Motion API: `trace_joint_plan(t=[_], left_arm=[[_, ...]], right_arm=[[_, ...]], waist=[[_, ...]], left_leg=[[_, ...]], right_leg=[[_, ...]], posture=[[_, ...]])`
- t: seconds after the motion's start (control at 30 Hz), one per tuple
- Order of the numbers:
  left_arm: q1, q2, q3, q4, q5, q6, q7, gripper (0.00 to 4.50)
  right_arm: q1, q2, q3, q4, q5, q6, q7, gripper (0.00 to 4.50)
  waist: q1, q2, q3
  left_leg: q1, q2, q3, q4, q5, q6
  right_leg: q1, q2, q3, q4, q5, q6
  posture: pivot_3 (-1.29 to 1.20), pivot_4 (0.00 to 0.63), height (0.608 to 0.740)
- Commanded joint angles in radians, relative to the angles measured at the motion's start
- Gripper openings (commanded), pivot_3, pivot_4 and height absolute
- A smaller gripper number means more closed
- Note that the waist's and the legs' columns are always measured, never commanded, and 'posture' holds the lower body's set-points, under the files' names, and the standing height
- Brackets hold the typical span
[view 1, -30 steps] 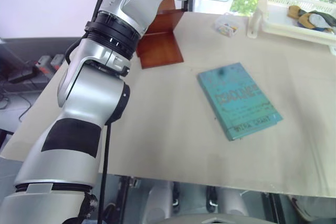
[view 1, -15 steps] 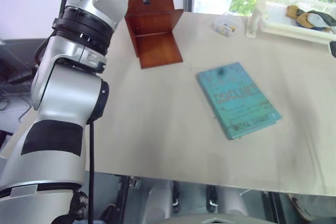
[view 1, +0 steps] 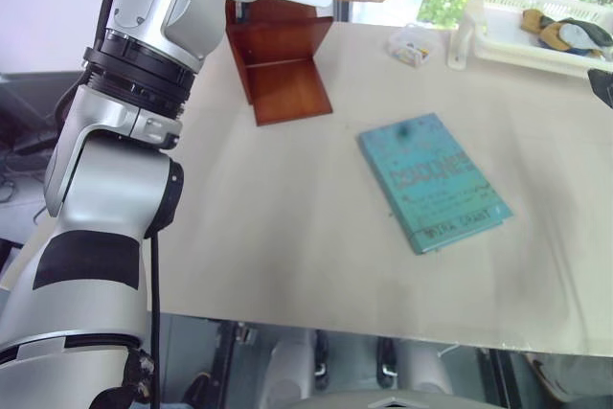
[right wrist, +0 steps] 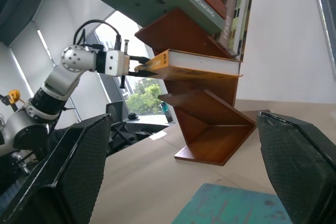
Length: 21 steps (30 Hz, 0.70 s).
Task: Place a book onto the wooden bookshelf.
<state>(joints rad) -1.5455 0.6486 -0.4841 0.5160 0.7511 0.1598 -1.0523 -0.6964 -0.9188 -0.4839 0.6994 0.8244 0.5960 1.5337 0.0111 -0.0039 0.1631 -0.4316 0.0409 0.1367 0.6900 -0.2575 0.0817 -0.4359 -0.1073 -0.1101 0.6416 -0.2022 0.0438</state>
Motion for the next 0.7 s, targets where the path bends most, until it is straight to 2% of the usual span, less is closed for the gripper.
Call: trace_joint_plan(t=[0.03, 0.3, 0.37, 0.43, 0.47, 0.5, 0.6, 0.7], left_arm=[[0.015, 0.020, 0.011, -0.059, 0.028, 0.044, -0.022, 0.38], [0.058, 0.009, 0.009, -0.102, 0.046, 0.100, -0.040, 0.38], [0.044, 0.016, 0.005, -0.079, 0.059, 0.086, -0.016, 1.38], [0.037, 0.021, 0.007, -0.067, 0.061, 0.078, -0.010, 2.17], [0.035, 0.022, 0.008, -0.063, 0.066, 0.075, -0.005, 2.90], [0.033, 0.023, 0.010, -0.059, 0.071, 0.073, 0.002, 3.13], [0.030, 0.029, 0.013, -0.047, 0.078, 0.068, 0.008, 4.24], [0.029, 0.036, 0.017, -0.038, 0.076, 0.058, 0.005, 4.24]], right_arm=[[-0.043, -0.037, -0.001, 0.013, -0.011, -0.016, 0.076, 4.50], [-0.053, -0.039, 0.005, 0.029, -0.023, -0.025, 0.081, 4.50], [-0.050, -0.040, 0.003, 0.031, -0.023, -0.027, 0.081, 4.50], [-0.047, -0.041, -0.001, 0.031, -0.022, -0.028, 0.081, 4.50], [-0.046, -0.041, -0.002, 0.031, -0.022, -0.027, 0.081, 4.50], [-0.044, -0.041, -0.004, 0.030, -0.022, -0.028, 0.081, 4.50], [-0.041, -0.038, -0.007, 0.027, -0.022, -0.027, 0.080, 4.50], [-0.035, -0.032, -0.009, 0.021, -0.021, -0.028, 0.078, 4.50]], waist=[[-0.002, 0.000, 0.000], [-0.004, 0.000, 0.000], [-0.004, 0.000, 0.000], [-0.005, 0.000, 0.000], [-0.005, 0.000, 0.000], [-0.006, 0.000, 0.000], [-0.006, 0.000, 0.000], [-0.006, 0.000, 0.000]], left_leg=[[0.000, 0.000, 0.000, 0.000, 0.000, 0.000], [0.000, 0.000, 0.002, 0.000, 0.000, 0.000], [0.000, 0.000, 0.002, 0.000, 0.000, 0.000], [0.000, 0.000, 0.002, 0.000, 0.000, 0.000], [0.001, 0.000, 0.002, 0.001, 0.000, 0.000], [0.001, 0.000, 0.002, 0.001, 0.000, 0.000], [0.001, 0.000, 0.002, 0.001, 0.000, 0.000], [0.000, 0.000, 0.002, 0.001, 0.000, 0.000]], right_leg=[[0.000, 0.000, 0.000, 0.000, 0.000, 0.000], [-0.001, 0.000, 0.002, 0.001, 0.000, 0.000], [-0.001, 0.000, 0.002, 0.001, 0.000, 0.000], [-0.001, 0.000, 0.002, 0.001, 0.000, 0.000], [-0.001, 0.000, 0.002, 0.001, 0.000, 0.000], [-0.001, 0.000, 0.002, 0.001, 0.000, 0.000], [-0.001, 0.000, 0.002, 0.001, 0.000, 0.000], [-0.001, 0.000, 0.002, 0.001, 0.000, 0.000]], posture=[[0.00, 0.150, 0.712], [0.00, 0.150, 0.712], [0.00, 0.150, 0.712], [0.00, 0.150, 0.712], [0.00, 0.150, 0.712], [0.00, 0.150, 0.712], [0.00, 0.150, 0.712], [0.00, 0.150, 0.712]])
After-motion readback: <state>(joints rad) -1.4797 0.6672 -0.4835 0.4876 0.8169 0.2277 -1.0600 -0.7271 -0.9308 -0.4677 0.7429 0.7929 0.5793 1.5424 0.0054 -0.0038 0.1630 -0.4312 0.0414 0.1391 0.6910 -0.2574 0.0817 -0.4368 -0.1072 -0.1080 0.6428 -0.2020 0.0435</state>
